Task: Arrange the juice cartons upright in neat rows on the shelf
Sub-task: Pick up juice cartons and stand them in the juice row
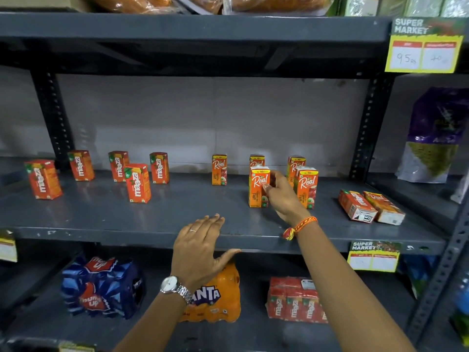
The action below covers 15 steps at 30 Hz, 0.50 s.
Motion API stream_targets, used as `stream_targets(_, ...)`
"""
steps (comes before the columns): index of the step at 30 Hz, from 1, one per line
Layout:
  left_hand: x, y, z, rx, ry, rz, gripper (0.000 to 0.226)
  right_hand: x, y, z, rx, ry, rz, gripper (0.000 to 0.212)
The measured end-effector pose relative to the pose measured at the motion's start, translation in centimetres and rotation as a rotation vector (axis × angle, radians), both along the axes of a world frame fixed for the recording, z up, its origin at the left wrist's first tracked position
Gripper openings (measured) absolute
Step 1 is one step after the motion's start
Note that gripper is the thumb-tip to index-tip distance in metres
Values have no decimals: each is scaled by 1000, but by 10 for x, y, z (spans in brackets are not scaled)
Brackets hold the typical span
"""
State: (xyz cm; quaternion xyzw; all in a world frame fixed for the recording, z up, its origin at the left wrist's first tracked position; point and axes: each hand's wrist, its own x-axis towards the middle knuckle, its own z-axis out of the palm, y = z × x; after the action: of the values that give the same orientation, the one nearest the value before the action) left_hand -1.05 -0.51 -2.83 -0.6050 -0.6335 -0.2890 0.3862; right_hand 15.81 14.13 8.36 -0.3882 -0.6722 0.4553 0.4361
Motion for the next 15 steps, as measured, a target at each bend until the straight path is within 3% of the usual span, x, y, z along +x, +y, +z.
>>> stream_targets(6,1,0,0,-27,-25,-7,78,34,-18,15,248,-154,-165,52)
stream_targets(11,1,0,0,-13,-26,-8,78,97,-30,19,539,-356,-679,28)
stream_targets(15,1,0,-1,-13,-24,-7,77,139,-32,7,469,-537,-1021,28)
